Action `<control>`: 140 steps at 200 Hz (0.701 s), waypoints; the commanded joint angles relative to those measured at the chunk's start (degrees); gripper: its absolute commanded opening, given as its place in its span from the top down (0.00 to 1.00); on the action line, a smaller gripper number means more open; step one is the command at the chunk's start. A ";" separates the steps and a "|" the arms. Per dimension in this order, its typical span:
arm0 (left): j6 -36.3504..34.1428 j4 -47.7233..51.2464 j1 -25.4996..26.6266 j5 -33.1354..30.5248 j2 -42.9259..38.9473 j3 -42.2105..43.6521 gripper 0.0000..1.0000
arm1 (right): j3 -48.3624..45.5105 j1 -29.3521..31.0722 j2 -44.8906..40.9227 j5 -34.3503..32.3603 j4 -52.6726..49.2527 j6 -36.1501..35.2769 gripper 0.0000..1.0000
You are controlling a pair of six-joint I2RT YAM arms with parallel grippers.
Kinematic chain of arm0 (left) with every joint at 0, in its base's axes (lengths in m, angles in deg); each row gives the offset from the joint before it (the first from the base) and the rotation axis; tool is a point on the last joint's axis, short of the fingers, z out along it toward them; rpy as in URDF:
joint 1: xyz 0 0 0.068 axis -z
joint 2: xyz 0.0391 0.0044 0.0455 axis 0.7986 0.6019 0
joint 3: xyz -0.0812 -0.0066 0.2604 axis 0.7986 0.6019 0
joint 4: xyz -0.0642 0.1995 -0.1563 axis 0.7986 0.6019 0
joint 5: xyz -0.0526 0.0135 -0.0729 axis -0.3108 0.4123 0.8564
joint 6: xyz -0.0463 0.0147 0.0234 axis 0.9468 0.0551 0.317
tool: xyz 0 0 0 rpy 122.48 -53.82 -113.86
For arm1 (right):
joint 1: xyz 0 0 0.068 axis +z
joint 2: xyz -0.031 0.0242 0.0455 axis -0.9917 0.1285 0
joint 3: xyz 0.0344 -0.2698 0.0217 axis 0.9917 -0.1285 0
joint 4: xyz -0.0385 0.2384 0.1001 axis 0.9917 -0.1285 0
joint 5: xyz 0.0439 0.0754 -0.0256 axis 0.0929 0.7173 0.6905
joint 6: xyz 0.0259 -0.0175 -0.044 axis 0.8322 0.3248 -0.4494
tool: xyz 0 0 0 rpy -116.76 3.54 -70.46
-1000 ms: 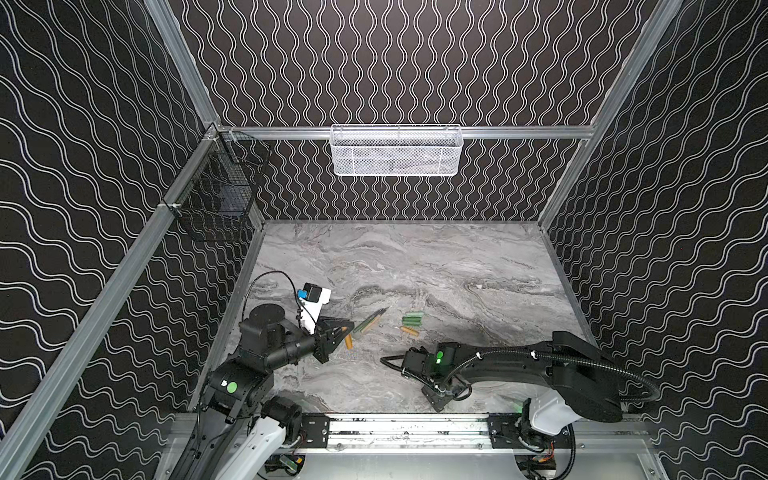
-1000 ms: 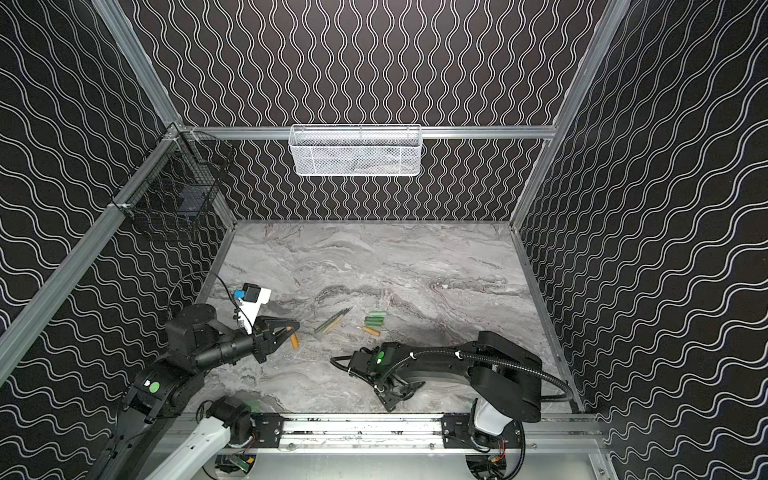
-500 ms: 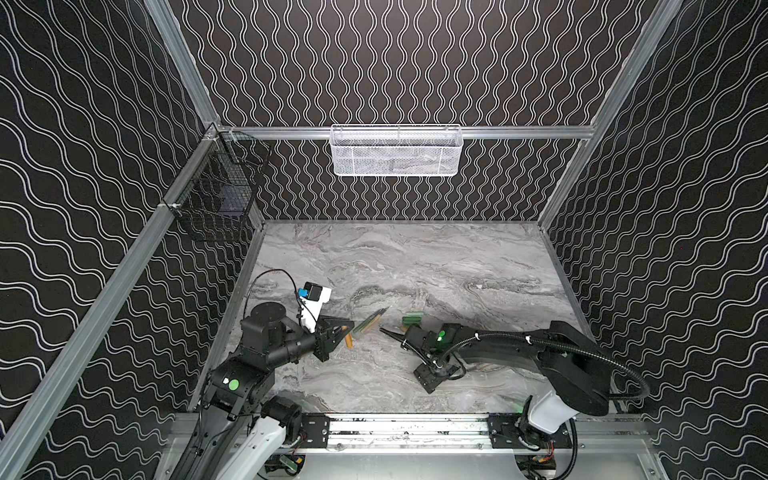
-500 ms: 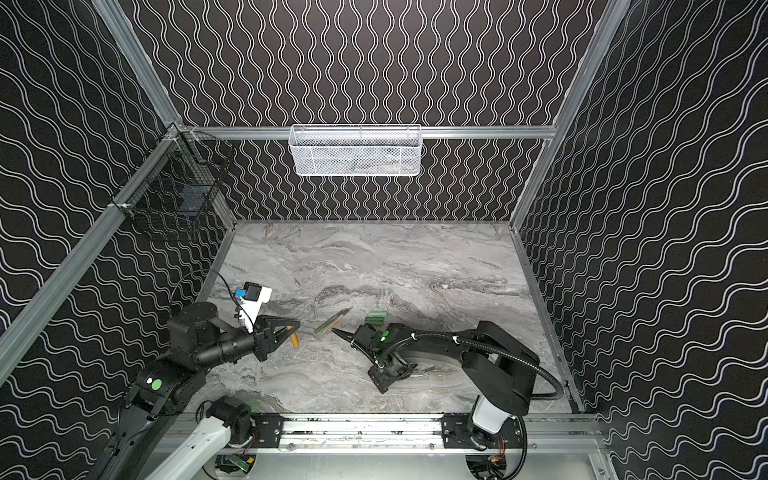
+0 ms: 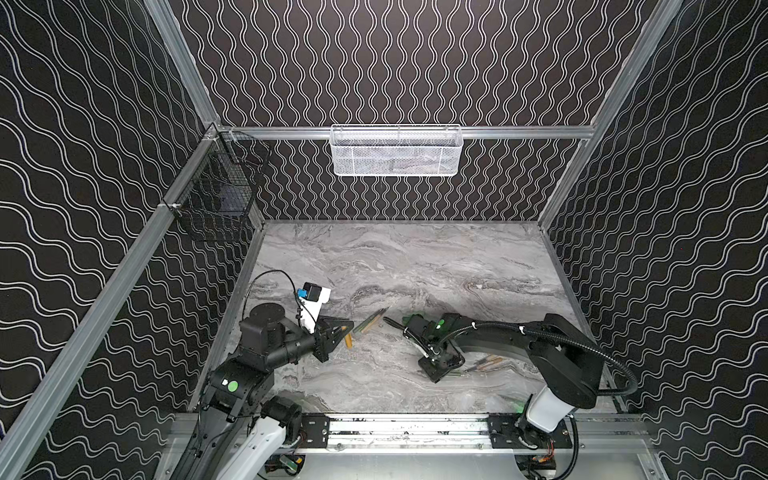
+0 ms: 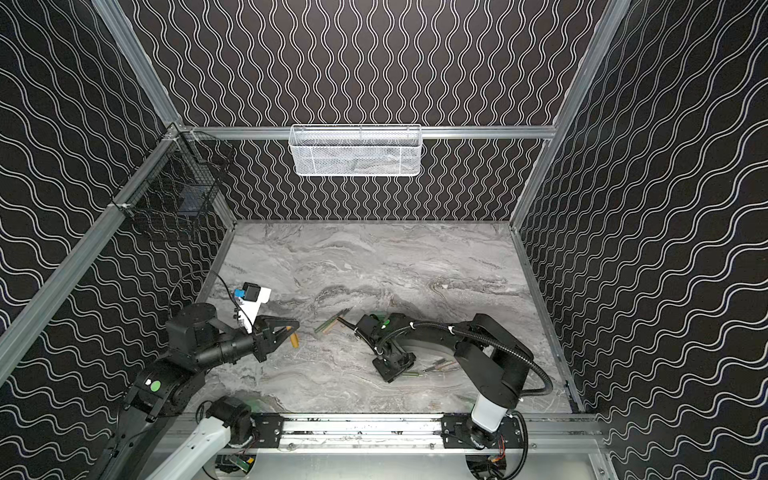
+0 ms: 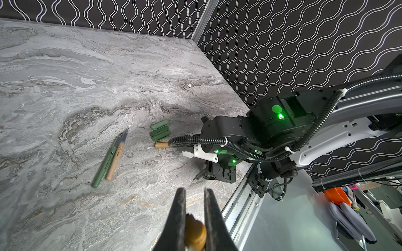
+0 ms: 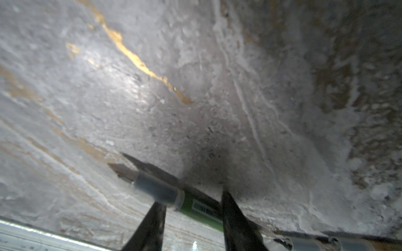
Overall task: Insert the pens into the pen caps
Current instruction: 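Lower the right gripper onto the green pen and grasp it, then lift the green pen and raise it tip-up toward the left gripper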
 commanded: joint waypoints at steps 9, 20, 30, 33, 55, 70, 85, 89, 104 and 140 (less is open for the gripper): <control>-0.25 -1.88 -0.53 0.15 0.14 -0.01 1.00 | -1.11 -0.10 0.61 3.24 4.21 1.73 0.68; -0.29 -1.85 -0.54 0.11 0.23 0.10 1.00 | -1.12 -0.04 0.51 3.83 5.13 2.61 0.70; -0.28 -2.01 -0.64 0.21 0.22 0.12 1.00 | -1.11 -0.04 0.45 4.06 5.73 3.24 0.72; -0.21 -2.03 -0.70 0.23 0.22 0.14 1.00 | -1.18 -0.02 0.43 4.21 5.91 3.48 0.73; -0.29 -2.07 -0.98 0.59 0.63 0.11 1.00 | -2.23 0.00 -0.29 6.18 8.60 5.94 0.79; -0.29 -2.10 -0.98 0.76 0.83 0.05 1.00 | -3.93 0.00 -1.68 8.04 11.88 7.99 0.81; -0.32 -2.12 -0.98 1.02 1.10 0.14 1.00 | -5.62 0.10 -2.74 7.80 13.31 10.49 0.80; -0.26 -2.12 -0.98 1.02 1.16 0.12 1.00 | -6.11 0.05 -3.25 7.46 13.53 11.02 0.79; -0.31 -2.25 -0.98 1.26 1.35 0.19 1.00 | -8.50 0.57 -5.52 5.14 14.10 13.21 0.73; -0.25 -2.37 -1.04 1.53 1.80 0.19 1.00 | -14.53 4.19 -12.06 1.46 14.48 18.37 0.66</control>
